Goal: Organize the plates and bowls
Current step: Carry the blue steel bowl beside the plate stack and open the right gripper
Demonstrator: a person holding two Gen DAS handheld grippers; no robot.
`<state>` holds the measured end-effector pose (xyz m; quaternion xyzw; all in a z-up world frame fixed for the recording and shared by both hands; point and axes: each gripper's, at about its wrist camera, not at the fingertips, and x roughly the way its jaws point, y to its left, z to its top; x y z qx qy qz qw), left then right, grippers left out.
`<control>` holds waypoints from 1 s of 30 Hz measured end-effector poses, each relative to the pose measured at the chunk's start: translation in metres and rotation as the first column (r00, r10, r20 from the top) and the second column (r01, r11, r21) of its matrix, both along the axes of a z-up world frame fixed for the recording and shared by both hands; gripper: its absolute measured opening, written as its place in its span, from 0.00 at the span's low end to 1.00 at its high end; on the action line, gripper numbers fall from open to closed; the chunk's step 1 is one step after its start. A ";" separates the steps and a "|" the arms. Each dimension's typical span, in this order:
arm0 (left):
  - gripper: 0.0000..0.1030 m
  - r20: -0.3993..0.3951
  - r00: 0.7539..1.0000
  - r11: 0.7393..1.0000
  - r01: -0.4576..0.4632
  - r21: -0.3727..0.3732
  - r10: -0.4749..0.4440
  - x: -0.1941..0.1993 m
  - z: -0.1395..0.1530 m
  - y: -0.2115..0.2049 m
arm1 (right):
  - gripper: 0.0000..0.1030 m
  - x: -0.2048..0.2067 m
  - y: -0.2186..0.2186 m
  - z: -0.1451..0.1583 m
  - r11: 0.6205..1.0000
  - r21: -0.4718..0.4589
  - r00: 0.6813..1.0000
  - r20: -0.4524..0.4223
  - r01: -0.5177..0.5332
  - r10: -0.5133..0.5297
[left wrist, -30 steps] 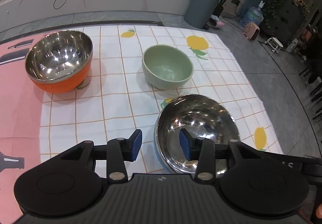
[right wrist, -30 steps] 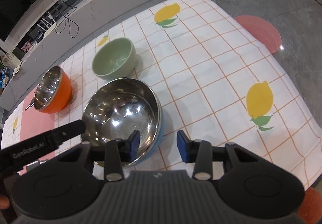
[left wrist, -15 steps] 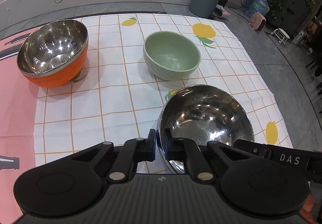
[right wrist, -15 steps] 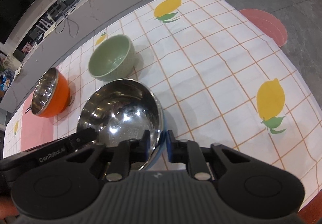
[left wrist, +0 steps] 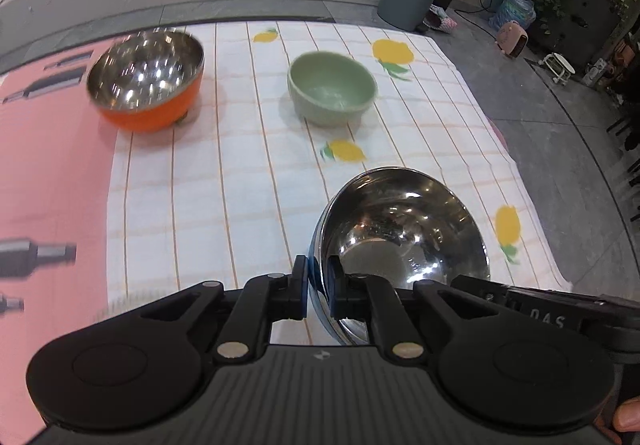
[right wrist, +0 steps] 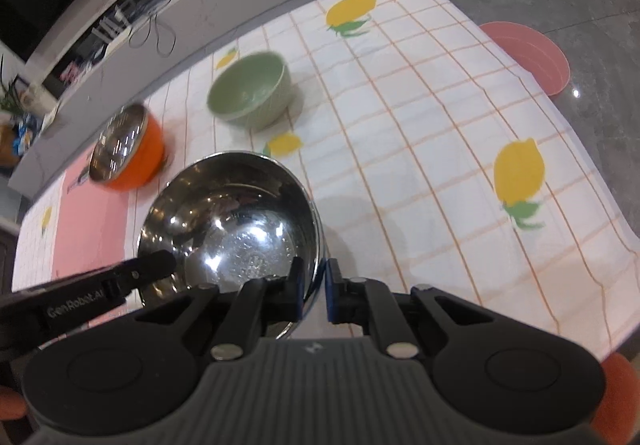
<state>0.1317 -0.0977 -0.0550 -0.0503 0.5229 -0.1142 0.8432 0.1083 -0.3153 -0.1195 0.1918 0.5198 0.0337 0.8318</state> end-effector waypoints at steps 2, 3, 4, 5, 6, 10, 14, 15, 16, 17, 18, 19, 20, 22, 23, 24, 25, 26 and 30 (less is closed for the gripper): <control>0.10 -0.002 1.000 1.000 0.007 0.001 -0.007 -0.015 0.000 0.000 | 0.07 -0.014 0.000 -0.001 1.000 -0.004 1.000 -0.014 -0.012 0.011; 0.10 -0.004 1.000 1.000 0.010 0.006 -0.010 -0.021 0.000 0.000 | 0.07 -0.020 -0.001 -0.002 1.000 0.002 1.000 -0.025 -0.010 0.010; 0.10 -0.006 1.000 1.000 0.013 0.006 -0.013 -0.028 -0.001 0.000 | 0.07 -0.027 -0.002 -0.003 1.000 0.009 0.999 -0.035 -0.010 0.010; 0.11 -0.011 1.000 1.000 0.015 0.002 -0.015 -0.033 -0.002 0.000 | 0.07 -0.033 -0.003 -0.004 1.000 0.013 0.999 -0.039 -0.011 0.012; 0.11 -0.019 1.000 1.000 0.017 -0.002 -0.017 -0.039 -0.004 0.001 | 0.07 -0.038 -0.003 -0.004 1.000 0.013 0.999 -0.043 -0.014 0.015; 0.11 -0.055 0.999 1.000 0.001 -0.030 -0.002 -0.055 -0.010 0.008 | 0.06 -0.055 -0.004 -0.007 1.000 0.004 0.998 -0.053 -0.025 0.025; 0.12 -0.063 0.998 0.999 -0.016 -0.038 0.013 -0.065 -0.015 0.012 | 0.06 -0.064 -0.002 -0.008 0.999 0.002 0.998 -0.060 -0.037 0.037; 0.12 -0.064 0.998 0.999 -0.022 -0.041 0.020 -0.066 -0.016 0.013 | 0.06 -0.065 -0.001 -0.008 0.999 -0.001 0.997 -0.059 -0.040 0.040; 0.12 -0.066 0.997 0.999 -0.028 -0.044 0.025 -0.067 -0.017 0.014 | 0.06 -0.065 0.000 -0.009 0.999 -0.004 0.997 -0.058 -0.043 0.043; 0.12 -0.066 0.997 0.998 -0.034 -0.048 0.031 -0.067 -0.018 0.015 | 0.06 -0.065 0.001 -0.009 0.999 -0.007 0.997 -0.057 -0.047 0.046; 0.12 -0.063 0.997 0.998 -0.039 -0.051 0.036 -0.068 -0.019 0.017 | 0.06 -0.065 0.002 -0.009 0.999 -0.013 0.997 -0.055 -0.050 0.049; 0.12 -0.059 0.997 0.998 -0.044 -0.053 0.041 -0.068 -0.020 0.018 | 0.06 -0.064 0.004 -0.009 0.998 -0.019 0.997 -0.052 -0.055 0.054; 0.12 -0.059 0.997 0.997 -0.048 -0.054 0.045 -0.067 -0.020 0.019 | 0.06 -0.063 0.005 -0.010 0.998 -0.024 0.997 -0.048 -0.061 0.060; 0.11 -0.064 0.997 0.997 -0.052 -0.055 0.048 -0.067 -0.024 0.019 | 0.06 -0.062 0.007 -0.012 0.997 -0.028 0.996 -0.050 -0.068 0.067; 0.11 -0.072 0.996 0.997 -0.052 -0.054 0.048 -0.066 -0.027 0.019 | 0.06 -0.061 0.008 -0.014 0.997 -0.028 0.996 -0.054 -0.069 0.068; 0.11 -0.078 0.996 0.997 -0.053 -0.054 0.049 -0.066 -0.030 0.020 | 0.06 -0.060 0.008 -0.016 0.997 -0.029 0.996 -0.059 -0.071 0.069; 0.11 -0.081 0.995 0.997 -0.055 -0.052 0.050 -0.066 -0.033 0.020 | 0.06 -0.059 0.009 -0.019 0.997 -0.030 0.995 -0.067 -0.071 0.069; 0.11 -0.076 0.996 0.997 -0.054 -0.048 0.050 -0.066 -0.034 0.019 | 0.06 -0.058 0.009 -0.021 0.997 -0.029 0.995 -0.072 -0.070 0.068; 0.11 -0.076 0.996 0.997 -0.048 -0.054 0.044 -0.067 -0.035 0.020 | 0.06 -0.058 0.012 -0.022 0.996 -0.039 0.995 -0.064 -0.079 0.076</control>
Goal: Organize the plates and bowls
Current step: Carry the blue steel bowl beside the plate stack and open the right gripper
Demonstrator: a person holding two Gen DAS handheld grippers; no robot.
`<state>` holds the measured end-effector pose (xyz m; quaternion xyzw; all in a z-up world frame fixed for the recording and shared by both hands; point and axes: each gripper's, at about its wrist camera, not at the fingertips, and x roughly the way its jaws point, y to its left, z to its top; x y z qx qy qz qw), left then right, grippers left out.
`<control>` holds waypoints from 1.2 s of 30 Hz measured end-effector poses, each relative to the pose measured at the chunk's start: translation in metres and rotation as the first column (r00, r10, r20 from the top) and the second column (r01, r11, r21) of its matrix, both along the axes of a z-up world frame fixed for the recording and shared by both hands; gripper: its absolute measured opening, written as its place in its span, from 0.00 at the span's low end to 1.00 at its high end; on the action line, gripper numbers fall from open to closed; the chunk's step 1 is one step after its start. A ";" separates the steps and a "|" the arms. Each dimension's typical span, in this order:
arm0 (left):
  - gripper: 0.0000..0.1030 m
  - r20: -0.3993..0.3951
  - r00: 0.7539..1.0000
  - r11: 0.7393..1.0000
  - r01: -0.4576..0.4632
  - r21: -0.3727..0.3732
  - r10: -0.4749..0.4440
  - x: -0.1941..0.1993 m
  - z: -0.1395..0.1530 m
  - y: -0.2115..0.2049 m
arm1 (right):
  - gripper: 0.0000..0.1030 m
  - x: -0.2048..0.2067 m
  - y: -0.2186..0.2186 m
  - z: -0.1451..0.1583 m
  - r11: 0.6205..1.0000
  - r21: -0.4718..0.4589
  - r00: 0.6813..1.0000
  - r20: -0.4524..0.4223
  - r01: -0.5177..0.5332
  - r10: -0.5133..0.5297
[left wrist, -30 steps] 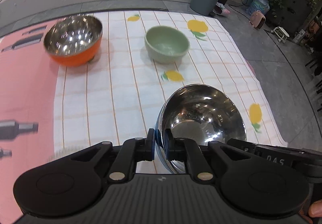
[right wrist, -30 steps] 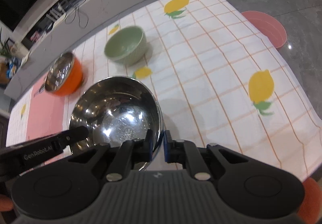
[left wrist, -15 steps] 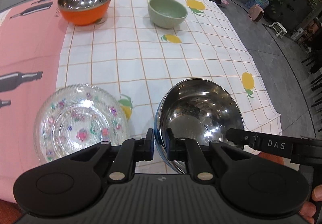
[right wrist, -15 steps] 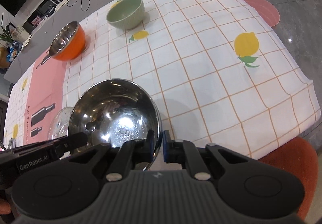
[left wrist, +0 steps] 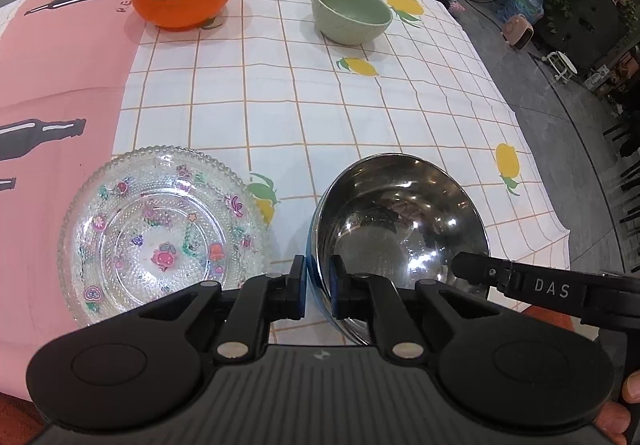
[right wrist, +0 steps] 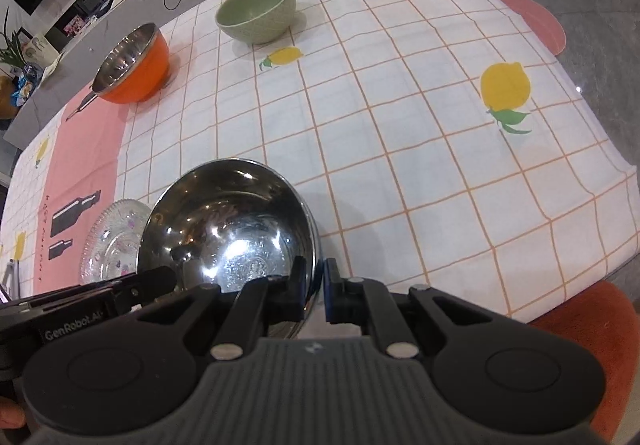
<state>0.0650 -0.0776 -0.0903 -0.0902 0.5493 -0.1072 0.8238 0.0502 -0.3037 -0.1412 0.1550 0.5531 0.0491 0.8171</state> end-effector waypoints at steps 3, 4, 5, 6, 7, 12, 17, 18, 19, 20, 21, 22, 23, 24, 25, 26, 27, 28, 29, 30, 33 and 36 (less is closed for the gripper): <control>0.12 -0.008 1.000 1.000 -0.011 -0.023 0.011 0.001 -0.002 0.004 | 0.06 0.000 0.002 0.001 1.000 -0.012 1.000 0.002 -0.007 0.007; 0.12 -0.016 1.000 0.999 -0.013 -0.039 0.013 0.002 -0.003 0.006 | 0.06 0.000 0.002 0.001 1.000 -0.014 1.000 0.003 -0.008 0.008; 0.13 -0.028 0.999 0.998 -0.019 -0.053 0.017 0.003 -0.005 0.008 | 0.06 0.000 0.003 0.001 1.000 -0.016 1.000 0.004 -0.009 0.009; 0.13 -0.033 0.999 0.998 -0.026 -0.065 0.024 0.003 -0.005 0.010 | 0.06 0.000 0.003 0.002 1.000 -0.019 1.000 0.004 -0.011 0.011; 0.15 -0.032 0.999 0.997 -0.030 -0.072 0.028 0.002 -0.006 0.011 | 0.07 0.000 0.004 0.002 1.000 -0.021 1.000 0.004 -0.012 0.012; 0.41 -0.024 0.998 0.992 -0.052 -0.116 0.050 0.002 -0.004 0.018 | 0.22 0.000 0.004 0.005 0.999 -0.040 1.000 0.015 -0.015 0.015; 0.52 0.008 0.997 0.985 -0.077 -0.152 0.079 0.002 0.006 0.027 | 0.35 -0.001 0.003 0.009 0.999 -0.050 0.999 0.031 -0.006 0.008; 0.53 0.014 0.996 0.984 -0.081 -0.159 0.084 0.003 0.008 0.029 | 0.35 -0.001 0.003 0.009 0.999 -0.051 0.999 0.033 -0.004 0.005; 0.53 0.022 0.996 0.983 -0.084 -0.164 0.089 0.003 0.010 0.031 | 0.35 -0.001 0.002 0.010 0.999 -0.053 0.999 0.035 -0.001 0.003; 0.53 0.030 0.995 0.983 -0.085 -0.165 0.091 0.003 0.013 0.033 | 0.36 -0.001 0.002 0.011 0.998 -0.056 0.999 0.038 0.002 0.000; 0.53 0.040 0.995 0.983 -0.084 -0.163 0.091 0.004 0.016 0.034 | 0.36 -0.001 0.001 0.012 0.998 -0.058 0.999 0.041 0.004 -0.001; 0.53 0.054 0.994 0.984 -0.082 -0.157 0.092 0.004 0.019 0.035 | 0.37 -0.001 0.001 0.014 0.998 -0.059 0.999 0.046 0.005 -0.002; 0.53 0.068 0.993 0.986 -0.081 -0.147 0.092 0.004 0.022 0.036 | 0.38 -0.001 0.001 0.015 0.998 -0.060 0.999 0.051 0.006 -0.003; 0.53 0.081 0.992 0.988 -0.080 -0.136 0.092 0.005 0.025 0.036 | 0.39 0.000 0.001 0.017 0.998 -0.062 0.998 0.057 0.007 -0.003; 0.53 0.094 0.992 0.989 -0.078 -0.124 0.090 0.006 0.028 0.037 | 0.39 0.001 0.001 0.020 0.998 -0.064 0.998 0.064 0.007 -0.003; 0.53 0.105 0.991 0.991 -0.076 -0.112 0.088 0.006 0.031 0.037 | 0.39 0.002 0.001 0.023 0.998 -0.065 0.997 0.072 0.007 -0.002; 0.53 0.113 0.990 0.992 -0.073 -0.100 0.084 0.008 0.033 0.038 | 0.39 0.003 0.002 0.025 0.998 -0.067 0.997 0.079 0.005 0.000; 0.53 0.117 0.990 0.994 -0.069 -0.089 0.079 0.009 0.035 0.038 | 0.40 0.004 0.002 0.028 0.998 -0.068 0.996 0.086 0.002 0.004; 0.53 0.122 0.990 0.995 -0.065 -0.080 0.075 0.011 0.038 0.038 | 0.40 0.006 0.003 0.031 0.998 -0.070 0.996 0.094 -0.002 0.008; 0.53 0.128 0.989 0.995 -0.060 -0.073 0.069 0.013 0.040 0.038 | 0.41 0.008 0.004 0.034 0.997 -0.074 0.995 0.101 -0.006 0.013; 0.53 0.147 0.987 0.996 -0.053 -0.069 0.063 0.018 0.046 0.040 | 0.41 0.016 0.009 0.042 0.996 -0.086 0.992 0.123 -0.023 0.033; 0.53 0.160 0.986 0.996 -0.042 -0.073 0.053 0.025 0.052 0.041 | 0.41 0.023 0.014 0.049 0.995 -0.093 0.989 0.142 -0.036 0.049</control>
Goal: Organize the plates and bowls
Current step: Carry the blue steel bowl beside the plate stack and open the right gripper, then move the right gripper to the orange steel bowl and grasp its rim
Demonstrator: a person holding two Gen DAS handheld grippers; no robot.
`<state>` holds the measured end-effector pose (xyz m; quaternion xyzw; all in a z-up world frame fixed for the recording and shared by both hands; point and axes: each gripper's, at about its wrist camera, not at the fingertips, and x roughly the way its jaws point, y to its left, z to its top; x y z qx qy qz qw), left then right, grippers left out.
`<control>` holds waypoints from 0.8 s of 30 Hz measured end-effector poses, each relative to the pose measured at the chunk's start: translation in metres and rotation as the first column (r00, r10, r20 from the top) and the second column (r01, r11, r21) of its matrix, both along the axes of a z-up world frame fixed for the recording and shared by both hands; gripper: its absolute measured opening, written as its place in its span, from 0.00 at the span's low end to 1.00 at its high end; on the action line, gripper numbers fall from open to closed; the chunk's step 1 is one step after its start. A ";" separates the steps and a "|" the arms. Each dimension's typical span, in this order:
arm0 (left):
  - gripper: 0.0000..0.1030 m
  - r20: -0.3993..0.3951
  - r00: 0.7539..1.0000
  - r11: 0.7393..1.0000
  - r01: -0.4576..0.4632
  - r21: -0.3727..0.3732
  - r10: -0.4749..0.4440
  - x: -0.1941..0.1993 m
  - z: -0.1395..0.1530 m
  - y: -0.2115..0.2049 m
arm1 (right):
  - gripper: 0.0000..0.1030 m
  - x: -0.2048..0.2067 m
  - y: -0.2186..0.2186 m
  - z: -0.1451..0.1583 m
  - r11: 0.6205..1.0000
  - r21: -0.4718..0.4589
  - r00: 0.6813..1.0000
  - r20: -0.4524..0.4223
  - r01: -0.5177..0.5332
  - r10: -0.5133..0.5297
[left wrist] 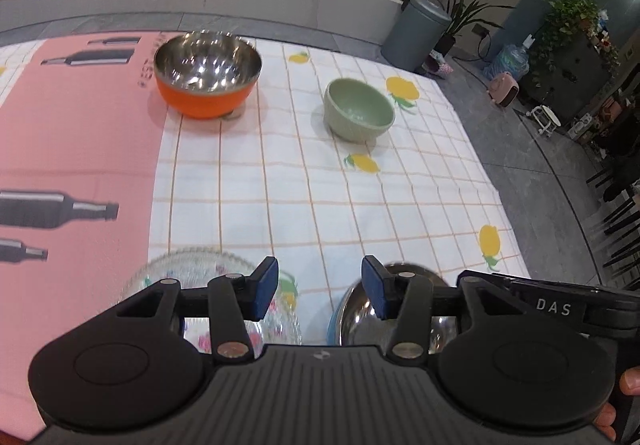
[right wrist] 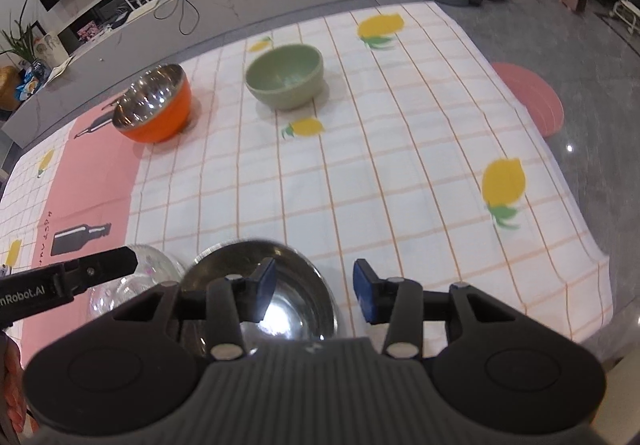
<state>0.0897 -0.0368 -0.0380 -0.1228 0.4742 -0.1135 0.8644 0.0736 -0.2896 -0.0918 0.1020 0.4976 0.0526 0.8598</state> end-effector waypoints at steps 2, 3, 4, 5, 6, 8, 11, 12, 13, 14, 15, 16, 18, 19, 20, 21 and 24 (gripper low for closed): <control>0.53 0.012 1.000 1.000 0.011 0.006 -0.011 0.005 0.005 -0.001 | 0.41 0.005 0.004 0.004 1.000 -0.001 1.000 0.009 -0.012 0.012; 0.53 0.016 1.000 1.000 0.018 0.011 -0.018 0.008 0.007 -0.002 | 0.41 0.009 0.006 0.005 1.000 -0.005 1.000 0.012 -0.019 0.019; 0.53 0.021 1.000 1.000 0.023 0.014 -0.024 0.012 0.009 -0.003 | 0.41 0.011 0.008 0.007 1.000 -0.010 1.000 0.015 -0.025 0.025; 0.53 0.024 0.999 0.999 0.029 0.013 -0.029 0.015 0.011 -0.003 | 0.41 0.015 0.011 0.008 0.999 -0.016 0.999 0.018 -0.032 0.032; 0.53 0.024 0.999 0.999 0.034 0.006 -0.034 0.019 0.012 -0.003 | 0.41 0.018 0.012 0.010 0.999 -0.021 0.999 0.021 -0.037 0.038; 0.53 0.018 0.999 0.999 0.038 -0.015 -0.038 0.028 0.014 -0.003 | 0.42 0.025 0.015 0.012 0.999 -0.026 0.998 0.027 -0.048 0.048; 0.53 0.014 0.999 0.998 0.050 -0.024 -0.049 0.042 0.017 -0.004 | 0.45 0.037 0.018 0.015 0.998 -0.027 0.998 0.030 -0.057 0.057; 0.53 0.015 0.998 0.998 0.053 -0.019 -0.053 0.047 0.018 -0.005 | 0.46 0.041 0.019 0.016 0.998 -0.030 0.998 0.031 -0.059 0.060; 0.53 0.013 0.998 0.998 0.058 -0.013 -0.057 0.051 0.018 -0.007 | 0.46 0.045 0.020 0.018 0.997 -0.035 0.997 0.033 -0.062 0.063; 0.53 0.010 0.998 0.998 0.062 -0.010 -0.062 0.056 0.018 -0.008 | 0.46 0.050 0.020 0.019 0.997 -0.040 0.997 0.036 -0.064 0.065; 0.53 0.006 0.998 0.998 0.063 -0.014 -0.063 0.061 0.018 -0.008 | 0.46 0.054 0.021 0.020 0.997 -0.044 0.997 0.038 -0.065 0.066; 0.53 -0.002 0.998 0.998 0.063 -0.019 -0.063 0.066 0.018 -0.008 | 0.46 0.060 0.021 0.021 0.997 -0.048 0.997 0.036 -0.064 0.066; 0.53 -0.013 0.998 0.997 0.066 -0.026 -0.067 0.076 0.017 -0.009 | 0.46 0.071 0.022 0.022 0.997 -0.047 0.997 0.035 -0.066 0.068; 0.53 -0.015 0.997 0.997 0.069 -0.027 -0.069 0.081 0.016 -0.009 | 0.46 0.077 0.022 0.022 0.997 -0.045 0.997 0.033 -0.067 0.068; 0.53 -0.017 0.997 0.997 0.069 -0.025 -0.069 0.087 0.016 -0.010 | 0.46 0.083 0.022 0.023 0.997 -0.047 0.997 0.030 -0.065 0.066; 0.53 -0.016 0.997 0.997 0.069 -0.023 -0.070 0.092 0.016 -0.011 | 0.46 0.088 0.021 0.023 0.997 -0.049 0.998 0.029 -0.061 0.063; 0.53 -0.011 0.997 0.997 0.073 -0.023 -0.073 0.109 0.013 -0.014 | 0.46 0.107 0.018 0.023 0.998 -0.041 0.999 0.022 -0.044 0.045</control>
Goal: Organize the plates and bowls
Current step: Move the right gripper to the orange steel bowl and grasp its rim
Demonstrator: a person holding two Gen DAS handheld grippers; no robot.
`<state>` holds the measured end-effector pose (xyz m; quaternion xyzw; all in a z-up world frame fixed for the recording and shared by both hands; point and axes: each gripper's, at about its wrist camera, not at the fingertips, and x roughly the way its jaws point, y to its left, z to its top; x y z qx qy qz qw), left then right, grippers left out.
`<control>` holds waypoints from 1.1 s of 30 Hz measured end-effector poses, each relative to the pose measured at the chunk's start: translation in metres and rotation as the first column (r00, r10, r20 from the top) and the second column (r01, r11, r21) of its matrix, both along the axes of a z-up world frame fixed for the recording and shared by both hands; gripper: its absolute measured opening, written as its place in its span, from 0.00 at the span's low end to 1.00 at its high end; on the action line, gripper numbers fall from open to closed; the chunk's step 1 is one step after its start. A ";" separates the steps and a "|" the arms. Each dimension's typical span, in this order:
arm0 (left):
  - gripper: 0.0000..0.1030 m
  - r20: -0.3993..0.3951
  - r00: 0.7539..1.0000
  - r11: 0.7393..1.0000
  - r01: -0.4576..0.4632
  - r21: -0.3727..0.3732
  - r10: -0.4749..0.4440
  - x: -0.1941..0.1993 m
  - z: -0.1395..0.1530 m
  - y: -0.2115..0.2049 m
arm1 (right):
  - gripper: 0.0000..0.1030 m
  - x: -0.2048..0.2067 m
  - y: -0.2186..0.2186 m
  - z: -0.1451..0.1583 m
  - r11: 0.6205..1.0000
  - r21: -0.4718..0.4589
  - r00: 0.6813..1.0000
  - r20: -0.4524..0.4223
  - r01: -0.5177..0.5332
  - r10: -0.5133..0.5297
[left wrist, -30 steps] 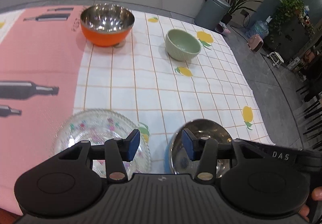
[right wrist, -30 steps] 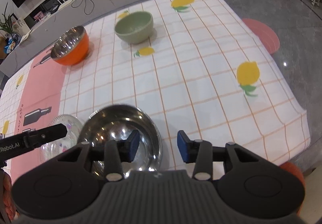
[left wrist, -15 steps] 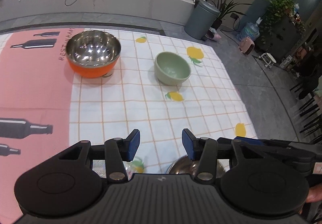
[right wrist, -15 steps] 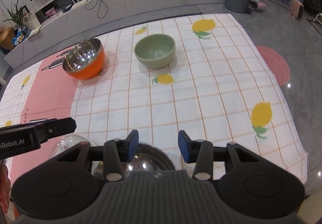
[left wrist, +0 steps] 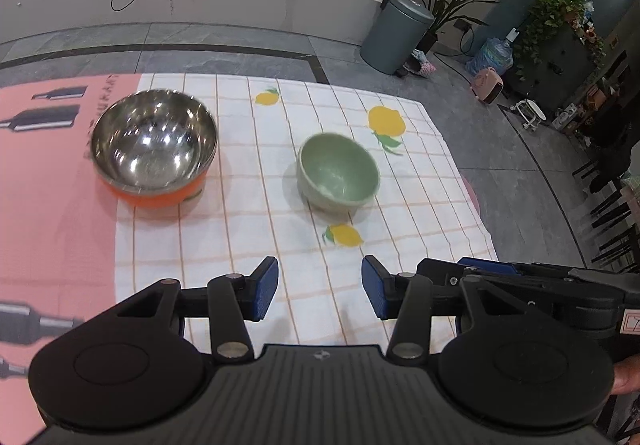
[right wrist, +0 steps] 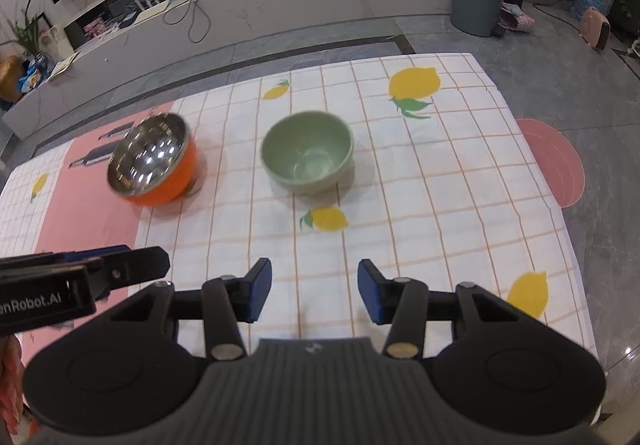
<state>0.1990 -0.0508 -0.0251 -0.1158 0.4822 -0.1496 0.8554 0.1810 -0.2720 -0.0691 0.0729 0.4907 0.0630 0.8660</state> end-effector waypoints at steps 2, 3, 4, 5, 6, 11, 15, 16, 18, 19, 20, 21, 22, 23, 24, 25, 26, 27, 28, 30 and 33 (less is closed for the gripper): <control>0.53 -0.001 1.000 1.000 0.005 -0.006 -0.005 0.012 -0.003 -0.003 | 0.46 0.013 -0.002 -0.002 1.000 0.007 1.000 -0.008 0.008 -0.008; 0.53 -0.005 1.000 1.000 0.006 -0.009 -0.006 0.019 -0.005 -0.004 | 0.46 0.020 -0.002 -0.003 1.000 0.002 1.000 -0.012 0.011 -0.011; 0.53 -0.011 1.000 1.000 0.003 -0.016 -0.003 0.025 -0.008 -0.005 | 0.46 0.028 -0.003 -0.005 1.000 -0.006 1.000 -0.015 0.016 -0.016; 0.53 -0.019 1.000 1.000 0.000 -0.026 0.000 0.032 -0.010 -0.006 | 0.46 0.034 -0.004 -0.008 1.000 -0.012 1.000 -0.019 0.021 -0.022; 0.53 -0.028 1.000 0.999 -0.001 -0.038 0.000 0.038 -0.013 -0.006 | 0.46 0.041 -0.005 -0.010 1.000 -0.014 0.999 -0.024 0.028 -0.028; 0.53 -0.071 0.997 0.996 -0.034 -0.085 0.028 0.073 -0.031 -0.007 | 0.46 0.073 -0.018 -0.025 0.996 0.004 0.994 -0.066 0.084 -0.084; 0.53 -0.082 0.994 0.993 -0.075 -0.093 0.067 0.096 -0.046 -0.009 | 0.46 0.094 -0.027 -0.035 0.991 0.018 0.988 -0.085 0.129 -0.127; 0.53 -0.086 0.993 0.992 -0.086 -0.090 0.078 0.101 -0.051 -0.010 | 0.46 0.099 -0.029 -0.038 0.990 0.027 0.987 -0.089 0.140 -0.138; 0.53 -0.097 0.991 0.991 -0.100 -0.094 0.091 0.109 -0.060 -0.011 | 0.46 0.108 -0.031 -0.044 0.987 0.046 0.984 -0.097 0.155 -0.150; 0.53 -0.103 0.990 0.990 -0.106 -0.097 0.096 0.113 -0.064 -0.011 | 0.46 0.112 -0.031 -0.047 0.986 0.049 0.983 -0.101 0.160 -0.154; 0.53 -0.109 0.989 0.989 -0.110 -0.100 0.099 0.116 -0.068 -0.011 | 0.46 0.116 -0.031 -0.049 0.985 0.052 0.982 -0.103 0.163 -0.157; 0.52 -0.116 0.988 0.988 -0.114 -0.102 0.102 0.118 -0.072 -0.011 | 0.46 0.118 -0.030 -0.052 0.985 0.057 0.982 -0.105 0.163 -0.157; 0.51 -0.118 0.988 0.988 -0.114 -0.107 0.101 0.120 -0.074 -0.011 | 0.45 0.121 -0.030 -0.055 0.984 0.064 0.982 -0.109 0.164 -0.157; 0.48 -0.116 0.989 0.988 -0.109 -0.114 0.096 0.120 -0.076 -0.010 | 0.45 0.123 -0.029 -0.057 0.984 0.066 0.981 -0.114 0.167 -0.159; 0.48 -0.110 0.990 0.988 -0.106 -0.112 0.094 0.118 -0.075 -0.010 | 0.45 0.124 -0.028 -0.057 0.984 0.067 0.981 -0.117 0.166 -0.157; 0.48 -0.096 0.991 0.989 -0.103 -0.103 0.093 0.115 -0.072 -0.009 | 0.45 0.124 -0.026 -0.057 0.985 0.071 0.982 -0.115 0.159 -0.150; 0.48 -0.074 0.993 0.991 -0.095 -0.089 0.089 0.111 -0.067 -0.008 | 0.45 0.123 -0.023 -0.055 0.986 0.076 0.985 -0.110 0.145 -0.136; 0.48 -0.051 0.995 0.993 -0.088 -0.075 0.084 0.107 -0.062 -0.006 | 0.45 0.121 -0.020 -0.053 0.988 0.082 0.987 -0.102 0.130 -0.121; 0.48 -0.030 0.997 0.995 -0.078 -0.063 0.077 0.104 -0.055 -0.003 | 0.45 0.120 -0.017 -0.051 0.990 0.086 0.990 -0.095 0.115 -0.107; 0.48 -0.008 0.998 0.997 -0.068 -0.025 0.068 0.099 -0.042 0.004 | 0.45 0.117 -0.011 -0.046 0.991 0.102 0.993 -0.087 0.090 -0.082; 0.48 0.013 0.996 0.995 -0.091 0.040 0.090 0.096 -0.024 0.024 | 0.45 0.117 0.003 -0.037 0.986 0.160 0.996 -0.079 0.052 -0.040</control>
